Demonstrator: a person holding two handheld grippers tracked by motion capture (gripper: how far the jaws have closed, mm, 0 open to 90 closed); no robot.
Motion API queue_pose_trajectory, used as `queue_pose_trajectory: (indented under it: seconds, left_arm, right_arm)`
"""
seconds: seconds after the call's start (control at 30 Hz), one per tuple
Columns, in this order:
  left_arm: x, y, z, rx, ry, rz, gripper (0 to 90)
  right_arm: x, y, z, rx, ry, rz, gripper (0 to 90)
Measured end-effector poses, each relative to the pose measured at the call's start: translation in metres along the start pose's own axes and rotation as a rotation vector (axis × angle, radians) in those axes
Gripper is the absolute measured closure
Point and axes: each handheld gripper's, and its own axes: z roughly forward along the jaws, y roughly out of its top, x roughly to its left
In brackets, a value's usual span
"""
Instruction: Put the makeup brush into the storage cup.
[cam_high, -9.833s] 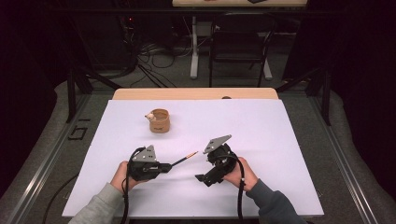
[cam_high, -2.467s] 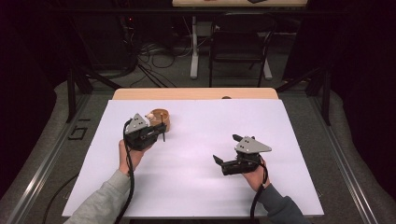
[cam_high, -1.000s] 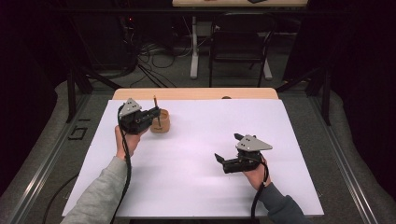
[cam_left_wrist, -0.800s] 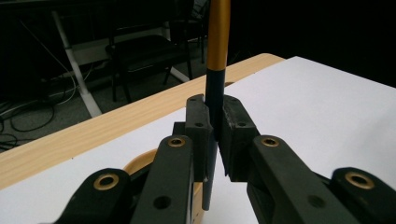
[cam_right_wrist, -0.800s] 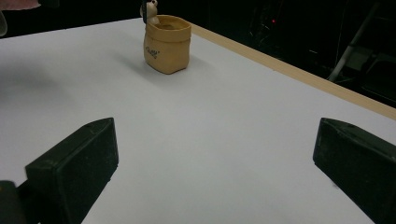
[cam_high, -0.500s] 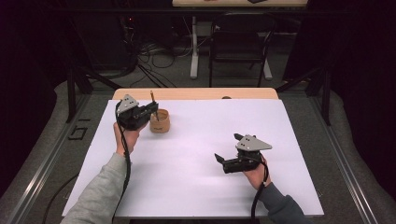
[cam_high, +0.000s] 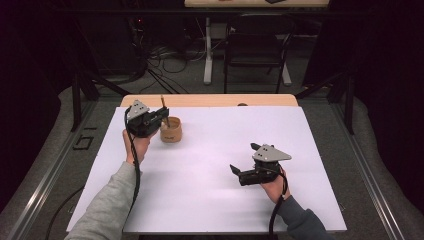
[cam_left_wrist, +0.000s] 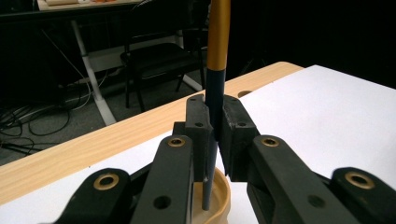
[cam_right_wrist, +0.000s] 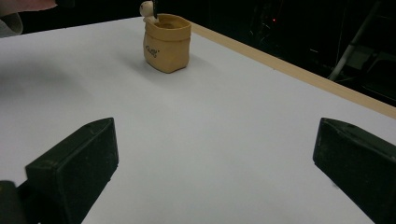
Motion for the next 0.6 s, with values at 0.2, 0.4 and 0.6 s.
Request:
queue_pose_trajectory:
  seconds: [0.2, 0.4, 0.6]
  left_arm:
    - [0.003, -0.004, 0.006, 0.013, 0.004, -0.006, 82.9]
    - [0.004, -0.006, 0.011, 0.024, 0.006, -0.014, 82.8]
    - [0.005, -0.01, 0.017, 0.043, 0.008, -0.018, 82.6]
  right_arm:
    - [0.0, 0.0, 0.0, 0.005, 0.0, 0.0, 0.0]
    - [0.0, 0.0, 0.0, 0.007, 0.002, -0.001, 0.0]
    - [0.001, 0.0, 0.001, 0.011, 0.004, -0.008, 0.0]
